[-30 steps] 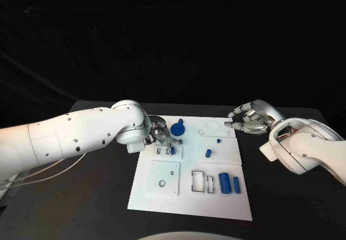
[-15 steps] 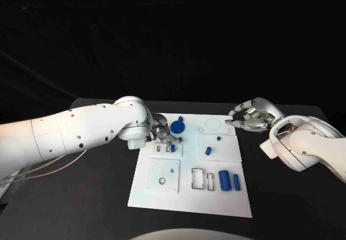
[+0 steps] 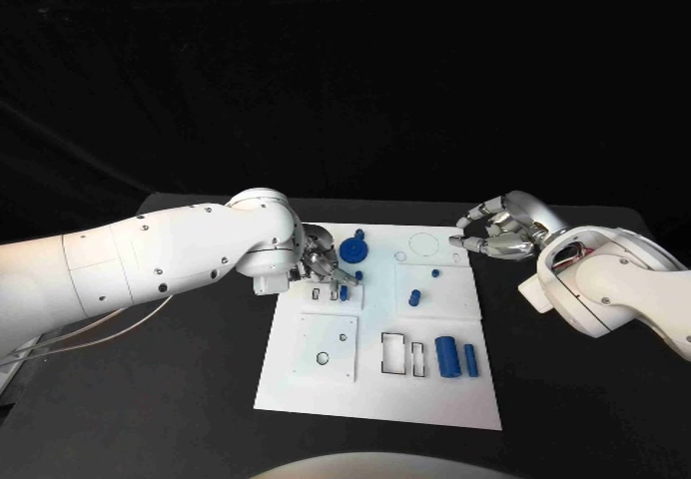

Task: Assemble the parts on the task board

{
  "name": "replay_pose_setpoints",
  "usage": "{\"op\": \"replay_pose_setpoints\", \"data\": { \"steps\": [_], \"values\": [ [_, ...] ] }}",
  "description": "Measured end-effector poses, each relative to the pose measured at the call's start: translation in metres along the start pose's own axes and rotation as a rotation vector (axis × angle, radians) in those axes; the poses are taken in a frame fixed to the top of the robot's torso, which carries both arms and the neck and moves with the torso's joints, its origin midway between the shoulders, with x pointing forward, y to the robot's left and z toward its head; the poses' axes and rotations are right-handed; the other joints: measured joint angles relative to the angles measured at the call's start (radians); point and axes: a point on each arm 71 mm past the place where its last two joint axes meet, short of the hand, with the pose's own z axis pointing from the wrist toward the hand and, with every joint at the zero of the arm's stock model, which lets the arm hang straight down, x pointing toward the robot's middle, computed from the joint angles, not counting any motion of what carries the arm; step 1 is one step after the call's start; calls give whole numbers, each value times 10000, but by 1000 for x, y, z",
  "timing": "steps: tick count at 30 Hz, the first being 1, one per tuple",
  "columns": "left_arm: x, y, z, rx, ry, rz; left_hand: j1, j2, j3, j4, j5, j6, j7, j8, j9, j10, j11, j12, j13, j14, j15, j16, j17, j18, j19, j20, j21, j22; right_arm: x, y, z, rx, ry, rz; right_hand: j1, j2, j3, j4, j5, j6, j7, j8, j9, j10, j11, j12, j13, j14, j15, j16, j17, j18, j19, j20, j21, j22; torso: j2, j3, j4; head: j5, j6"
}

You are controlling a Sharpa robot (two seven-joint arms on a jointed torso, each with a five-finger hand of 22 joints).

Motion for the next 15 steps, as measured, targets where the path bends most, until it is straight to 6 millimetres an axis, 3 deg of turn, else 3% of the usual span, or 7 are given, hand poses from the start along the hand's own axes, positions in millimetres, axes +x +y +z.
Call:
{"op": "replay_pose_setpoints", "data": {
  "steps": [6, 15],
  "values": [
    [1, 0, 1, -52, 95, 163, 74, -74, 0, 0, 216, -31, -1, -1, 73, 0, 0, 4, 17, 0, 0, 0, -1, 0, 0, 0, 0, -1, 0, -1, 0, 17, -1, -39, 40, -40, 0, 0, 41, 0, 0, 0, 8, 0, 0, 0, 0, 0, 0, 0, -1, 1, 0, 0, 0, -1, 0, 10, 10, -9, -46],
    [3, -1, 3, -116, 216, 346, 117, -31, 0, 0, 265, -31, -1, -2, 89, -1, 0, 4, 16, 0, 0, 0, -1, 0, -1, 0, 0, -1, -1, -1, 0, 29, -3, -92, 40, -40, 0, 0, 40, 0, 0, 0, 7, 0, 0, 0, 8, 0, 0, 0, -1, 1, 0, 0, 0, -1, 1, 12, 12, -3, -104]
  ]
}}
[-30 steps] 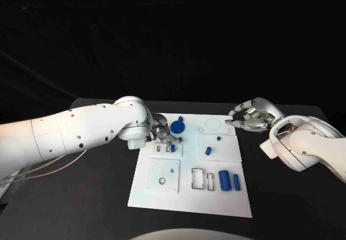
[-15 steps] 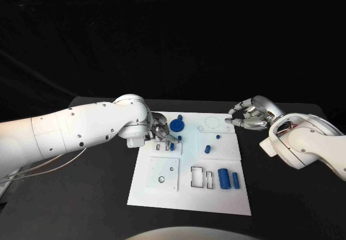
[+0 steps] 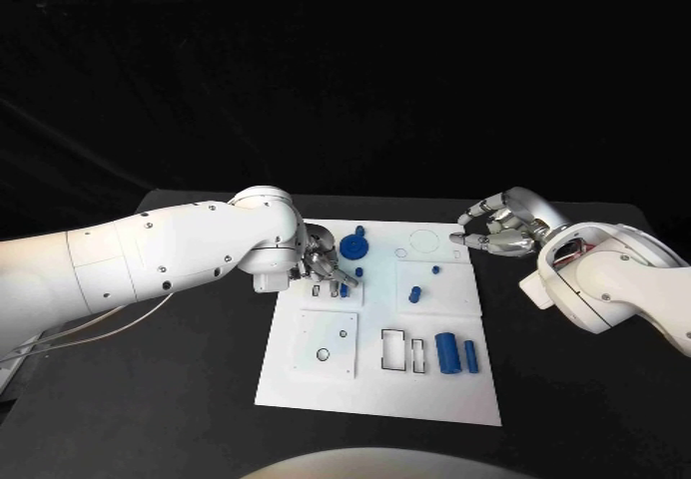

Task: Assemble the parts on the task board

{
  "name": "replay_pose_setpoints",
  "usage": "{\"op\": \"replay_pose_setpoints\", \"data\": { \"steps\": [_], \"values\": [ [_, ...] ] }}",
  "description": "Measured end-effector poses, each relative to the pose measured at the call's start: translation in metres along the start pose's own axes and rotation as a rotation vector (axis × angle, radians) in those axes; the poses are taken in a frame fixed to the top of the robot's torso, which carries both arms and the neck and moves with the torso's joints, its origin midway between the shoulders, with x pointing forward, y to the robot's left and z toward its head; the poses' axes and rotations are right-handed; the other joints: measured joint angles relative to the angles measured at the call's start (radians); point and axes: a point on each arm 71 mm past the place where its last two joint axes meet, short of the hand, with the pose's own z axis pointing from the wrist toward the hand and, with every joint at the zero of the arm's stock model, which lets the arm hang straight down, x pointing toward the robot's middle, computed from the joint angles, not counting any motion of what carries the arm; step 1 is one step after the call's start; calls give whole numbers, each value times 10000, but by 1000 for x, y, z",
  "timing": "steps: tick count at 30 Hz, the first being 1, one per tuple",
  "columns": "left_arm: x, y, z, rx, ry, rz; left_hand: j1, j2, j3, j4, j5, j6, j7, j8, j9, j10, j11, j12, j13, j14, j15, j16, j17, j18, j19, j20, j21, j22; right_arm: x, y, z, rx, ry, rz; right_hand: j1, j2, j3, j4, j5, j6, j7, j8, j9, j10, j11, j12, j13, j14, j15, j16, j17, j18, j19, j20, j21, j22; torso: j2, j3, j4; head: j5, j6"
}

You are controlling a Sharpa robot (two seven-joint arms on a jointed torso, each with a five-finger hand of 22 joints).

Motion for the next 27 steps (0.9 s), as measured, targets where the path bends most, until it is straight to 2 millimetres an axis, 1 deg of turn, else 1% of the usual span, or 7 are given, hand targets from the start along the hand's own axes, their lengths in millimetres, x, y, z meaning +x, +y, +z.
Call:
{"op": "replay_pose_setpoints", "data": {
  "steps": [5, 8, 14, 16, 18, 20, 27],
  "values": [
    [0, 0, 1, -28, 43, 39, 0, 0, 0, 0, 87, 0, 0, 0, 30, 0, 0, 0, -1, 0, 0, 0, 0, 0, 0, 0, 0, 0, 0, 0, 0, 4, 2, -15, 0, 0, 0, 0, 0, 0, 0, 40, 8, 0, 0, 0, -1, 0, 0, 0, 0, 0, 0, 0, 0, 8, 1, 3, -5, 18, -18],
    [0, 0, 1, -29, 58, 53, 99, 8, 0, 0, 427, -36, 36, -1, 86, 0, 0, 0, -1, 0, 0, 0, 0, 0, 0, 0, 0, -1, 0, 0, 0, 1, 6, -20, 0, 0, 17, 17, 0, 0, 0, 40, 8, -29, -29, 0, -1, 0, 0, 0, 0, 0, 0, 0, 0, 8, 3, 3, -11, 27, -34],
    [1, -2, 2, -24, 71, 70, 220, -2, 0, 0, 815, -72, 1, -1, 146, 0, 0, 0, -4, 0, 0, 0, -1, 0, 0, 0, 0, -1, 0, 0, 1, 1, 16, -30, 0, 0, 28, 27, -1, 0, 0, 40, 8, -30, -29, 0, -2, 0, 0, 0, 0, 0, 0, 0, 0, 7, 12, 4, -18, 27, -48],
    [1, -2, 2, -21, 76, 74, 408, -16, 0, 0, 1124, -72, 1, -2, 177, -11, -4, 0, -34, 0, 0, 0, -1, 0, 0, 0, 0, -1, 1, 0, 1, 3, 30, -34, 0, 0, 28, 27, 55, 0, 0, 39, 8, -30, -29, 0, -2, 0, 0, 0, 0, 0, 0, 0, 0, 7, 12, 4, -17, 23, -58],
    [1, -3, 3, -15, 86, 75, 500, -46, 0, 0, 1274, -72, 1, -2, 186, -110, -3, -24, -82, 0, 0, 0, -1, 0, -1, 0, 0, -1, 1, 0, 1, 6, 46, -37, 0, 0, 28, 27, 56, 0, 0, 39, 8, -29, -29, 0, -2, 0, 0, 0, 0, 0, 0, 0, 0, 7, 12, 4, -15, 15, -64],
    [1, -3, 3, -18, 97, 74, 577, 30, 0, 0, 1324, -72, 1, -2, 200, -111, -1, -41, -104, 0, 0, 0, -1, 1, 0, 0, 0, -1, 2, 0, 1, 13, 65, -41, 0, 0, 28, 27, 56, 0, 0, 39, 8, -30, -29, 0, -2, 0, 0, 0, 0, 0, 0, 0, 0, 7, 12, 6, -13, 10, -70],
    [2, -3, 4, -34, 130, 50, 781, 16, 0, 0, 1432, -106, -34, -47, 214, -147, -35, -89, -147, 0, 0, 0, -1, 0, -1, 0, 0, -2, 3, 0, 2, 33, 111, -52, 0, 0, 28, 27, 56, 0, 0, 39, 8, -29, -30, 0, -3, 0, 0, 0, 0, 0, 0, 0, -40, 6, 13, 10, -7, -6, -87]
  ]
}}
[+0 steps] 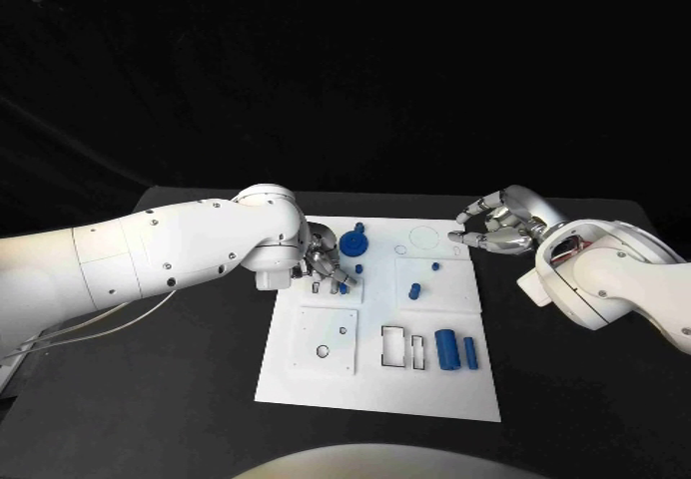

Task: Assemble the parts on the task board

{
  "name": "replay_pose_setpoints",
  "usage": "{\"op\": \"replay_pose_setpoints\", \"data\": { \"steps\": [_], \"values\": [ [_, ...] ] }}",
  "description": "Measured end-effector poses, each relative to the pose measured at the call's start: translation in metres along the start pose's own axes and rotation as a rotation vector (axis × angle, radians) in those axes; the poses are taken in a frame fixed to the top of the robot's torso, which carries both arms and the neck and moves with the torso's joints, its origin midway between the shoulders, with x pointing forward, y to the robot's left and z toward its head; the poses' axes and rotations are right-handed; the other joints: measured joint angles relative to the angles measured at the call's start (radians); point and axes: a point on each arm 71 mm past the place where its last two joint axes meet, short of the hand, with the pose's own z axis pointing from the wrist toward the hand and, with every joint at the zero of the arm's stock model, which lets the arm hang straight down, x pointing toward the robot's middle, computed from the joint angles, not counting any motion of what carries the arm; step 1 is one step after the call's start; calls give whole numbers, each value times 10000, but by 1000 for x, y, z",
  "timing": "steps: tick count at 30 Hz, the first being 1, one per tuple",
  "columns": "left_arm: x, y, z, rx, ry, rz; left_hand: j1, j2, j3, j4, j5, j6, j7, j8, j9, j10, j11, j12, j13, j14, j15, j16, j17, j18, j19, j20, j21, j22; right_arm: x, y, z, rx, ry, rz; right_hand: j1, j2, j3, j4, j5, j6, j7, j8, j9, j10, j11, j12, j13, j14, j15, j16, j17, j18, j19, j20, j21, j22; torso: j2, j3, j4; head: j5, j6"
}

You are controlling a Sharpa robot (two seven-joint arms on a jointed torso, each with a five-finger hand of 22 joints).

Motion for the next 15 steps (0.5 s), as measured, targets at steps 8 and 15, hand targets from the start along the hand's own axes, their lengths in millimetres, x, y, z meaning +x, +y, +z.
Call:
{"op": "replay_pose_setpoints", "data": {
  "steps": [8, 15],
  "values": [
    [1, -1, 0, 31, 47, -43, 721, 131, 2, -2, 357, -41, -41, -118, 35, -110, -25, -133, -107, 2, -71, 0, -1, 1, -1, -75, 0, 0, 1, 0, 0, 24, 27, -10, 0, 0, 29, 29, 0, 0, 0, 0, 11, 0, 0, 0, -1, 0, 0, 0, 0, 0, 0, 0, 0, -1, -1, 0, 2, 3, -30],
    [-1, -1, -1, 157, 39, -259, 2203, -85, 1607, 161, -909, -133, -135, -252, 69, -285, -144, -303, -235, 5, -249, 0, -1, 1, 34, -253, 0, -1, 1, -1, 1, 44, 43, -17, 0, 0, 46, 46, 0, 0, 0, 0, 16, 0, 0, 0, -1, 0, 0, 0, 0, 0, 0, 0, 0, -2, -6, 0, 2, 7, -40]
  ]
}}
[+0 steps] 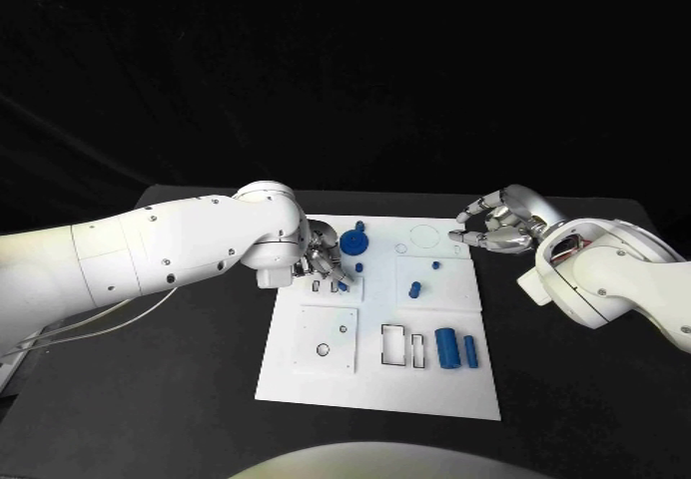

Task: Assemble the parts on the task board

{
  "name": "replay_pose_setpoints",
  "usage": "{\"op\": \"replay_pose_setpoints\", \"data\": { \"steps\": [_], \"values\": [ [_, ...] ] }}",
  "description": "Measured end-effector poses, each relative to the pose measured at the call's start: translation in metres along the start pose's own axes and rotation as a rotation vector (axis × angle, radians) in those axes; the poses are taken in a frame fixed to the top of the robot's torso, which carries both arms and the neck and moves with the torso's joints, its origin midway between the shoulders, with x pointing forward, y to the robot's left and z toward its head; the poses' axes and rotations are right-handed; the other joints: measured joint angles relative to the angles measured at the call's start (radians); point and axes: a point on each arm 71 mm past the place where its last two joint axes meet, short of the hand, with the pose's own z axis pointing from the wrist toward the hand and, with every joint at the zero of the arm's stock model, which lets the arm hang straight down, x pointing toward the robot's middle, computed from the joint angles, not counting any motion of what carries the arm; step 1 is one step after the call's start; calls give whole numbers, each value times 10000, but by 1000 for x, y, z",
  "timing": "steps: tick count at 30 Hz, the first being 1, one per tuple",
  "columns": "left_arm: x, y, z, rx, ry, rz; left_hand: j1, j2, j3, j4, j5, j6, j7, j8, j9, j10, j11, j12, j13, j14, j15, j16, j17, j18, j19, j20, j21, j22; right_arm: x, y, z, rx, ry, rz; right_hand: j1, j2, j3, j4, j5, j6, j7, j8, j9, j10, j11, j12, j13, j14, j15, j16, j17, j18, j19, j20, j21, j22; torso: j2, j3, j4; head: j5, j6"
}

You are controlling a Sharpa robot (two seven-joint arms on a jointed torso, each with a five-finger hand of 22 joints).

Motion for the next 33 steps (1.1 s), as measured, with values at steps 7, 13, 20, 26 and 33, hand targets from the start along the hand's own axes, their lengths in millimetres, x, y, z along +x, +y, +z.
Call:
{"op": "replay_pose_setpoints", "data": {
  "steps": [7, 13, 20, 26, 33],
  "values": [
    [-1, 5, 0, 143, -120, -728, -706, -2215, 5484, 395, 110, -314, 116, 134, -59, 71, -146, 11, -3773, 11, 130, 0, 0, 1, 0, 0, 0, 0, 0, -1, 0, 33, 42, -6, 0, 0, 51, 50, -178, 0, 0, 39, 24, 0, 0, 0, -1, 0, 0, 0, 0, 0, 0, 0, 0, -1, -9, 8, 9, 4, -11],
    [-2, 9, -3, 249, -225, -1273, -2956, -3510, 8243, 219, -69, -310, 118, 1465, -58, 189, -67, 130, 88, 11, 130, 0, 0, 0, 1, 1, 0, -1, 0, -2, 1, 64, 82, -22, 0, 0, 51, 50, -179, 0, 0, 39, 25, 0, 0, 0, -1, 0, 0, 0, 0, 1, 0, 0, -37, -1, -12, 8, 9, -9, 9],
    [0, 16, -7, 287, -367, -1713, -4662, -3785, 9768, -631, -117, -266, 77, 1841, 1181, 273, -18, 189, 133, 11, 130, 0, -1, 1, 1, 1, 0, -1, 0, -3, 0, 86, 131, -38, 0, 0, 78, 78, -235, 0, 0, 39, 24, 0, 0, 0, -1, 0, 0, 0, 0, 0, 0, 0, -37, -2, -20, 13, 17, 8, 37],
    [2, 21, -10, 227, -484, -1849, -5259, -3849, 10220, -1007, -118, -229, 80, 1984, 1232, 273, -18, 240, 146, 11, 129, 0, -1, 1, 1, 2, 0, -1, 0, -4, 0, 107, 159, -48, 0, 0, 78, 78, -235, 0, 0, 39, 24, 0, 0, 0, -2, 0, 0, 0, 0, 0, 0, 0, -37, -3, -26, 26, 37, 29, 38],
    [6, 24, -10, 99, -693, -1499, -5905, -3887, 10701, -1605, 584, -155, 53, 2216, 1444, 351, 19, 305, 173, 11, 129, 0, -1, 1, 1, 2, 0, 2, 0, -4, 0, 120, 180, -54, 0, 0, 78, 78, -235, 0, 0, 39, 26, 0, 0, 0, -2, 0, 0, 0, 0, 0, 0, 0, -37, -3, -40, 37, 51, 73, -28]
  ]
}}
